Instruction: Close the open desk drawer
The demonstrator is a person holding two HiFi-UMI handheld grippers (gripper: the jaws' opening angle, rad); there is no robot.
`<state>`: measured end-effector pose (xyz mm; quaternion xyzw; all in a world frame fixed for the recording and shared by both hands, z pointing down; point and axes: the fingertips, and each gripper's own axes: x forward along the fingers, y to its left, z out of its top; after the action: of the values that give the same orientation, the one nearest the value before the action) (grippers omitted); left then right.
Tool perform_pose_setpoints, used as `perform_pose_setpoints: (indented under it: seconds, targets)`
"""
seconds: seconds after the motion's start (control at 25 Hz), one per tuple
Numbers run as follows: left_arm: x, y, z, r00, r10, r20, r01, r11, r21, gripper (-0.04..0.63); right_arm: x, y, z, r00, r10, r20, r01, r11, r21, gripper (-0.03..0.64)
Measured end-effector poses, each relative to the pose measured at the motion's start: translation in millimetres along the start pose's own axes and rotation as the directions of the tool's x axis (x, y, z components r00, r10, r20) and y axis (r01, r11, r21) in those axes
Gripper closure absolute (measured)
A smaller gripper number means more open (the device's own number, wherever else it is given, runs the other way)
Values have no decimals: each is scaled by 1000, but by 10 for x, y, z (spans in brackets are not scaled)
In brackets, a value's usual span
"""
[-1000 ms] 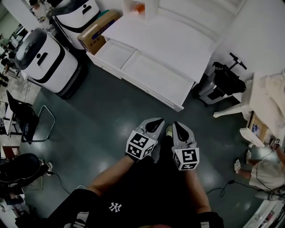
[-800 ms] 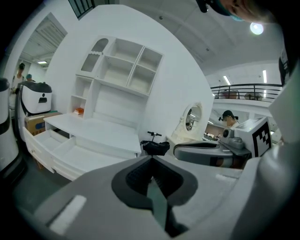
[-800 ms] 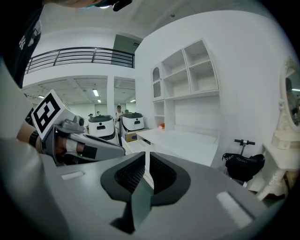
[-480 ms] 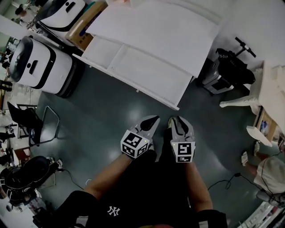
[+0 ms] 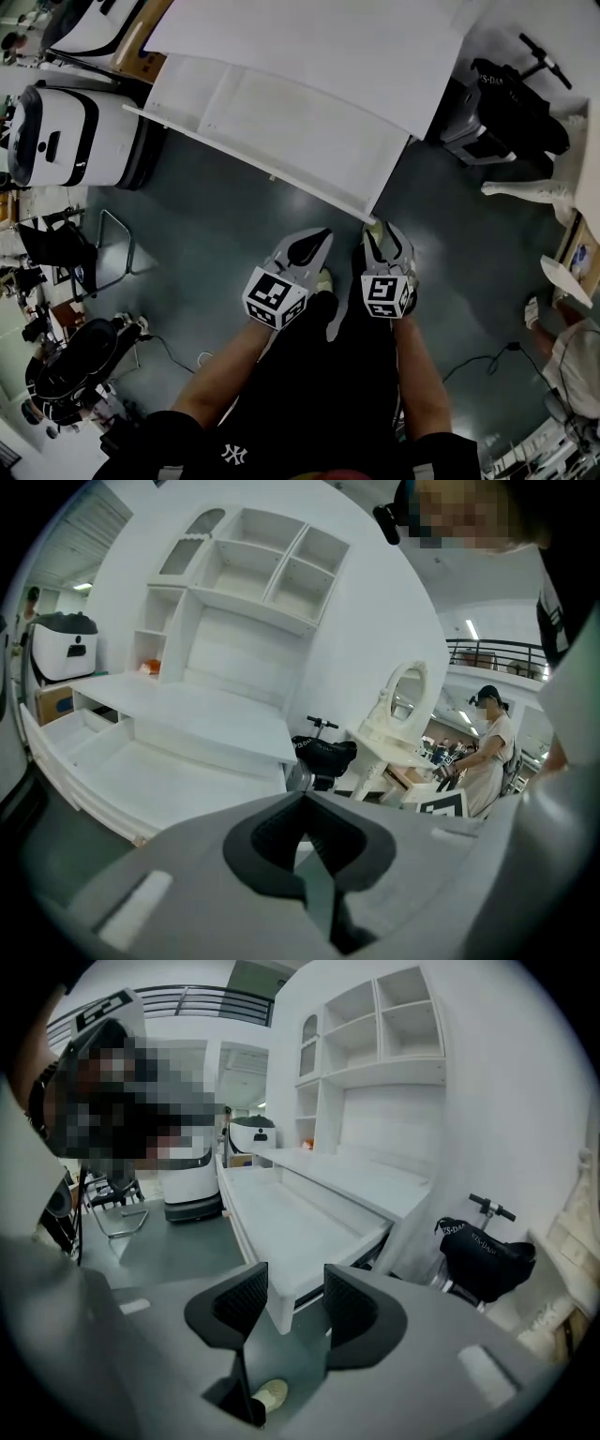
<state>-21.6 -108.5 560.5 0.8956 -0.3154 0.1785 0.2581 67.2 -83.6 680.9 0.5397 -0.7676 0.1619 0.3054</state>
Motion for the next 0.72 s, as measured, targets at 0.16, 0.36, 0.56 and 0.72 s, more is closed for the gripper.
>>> perform_pose_setpoints:
  seconds: [0.16,0.36,0.56,0.72]
  targets:
    - [200,35,-81,1000,-10,-6,9,1000,-14,595,176,43,-90,1000,4,-7,-4,998,-62,393]
    - [347,86,-139,1000,-3,-16,2,1000,-26,595,311,23,-178,1000,-7,-16,5,996,-94,388]
    - [353,136,-118,1000,10,-16,-11,999,-40,595,330,-29,-154,1000,-16,-11,14,993,-114,369]
    - [426,141,-97,1000,12,-12,-12,999,-38,595,375,-162,-142,1000,-26,-9,25,994,-103,328]
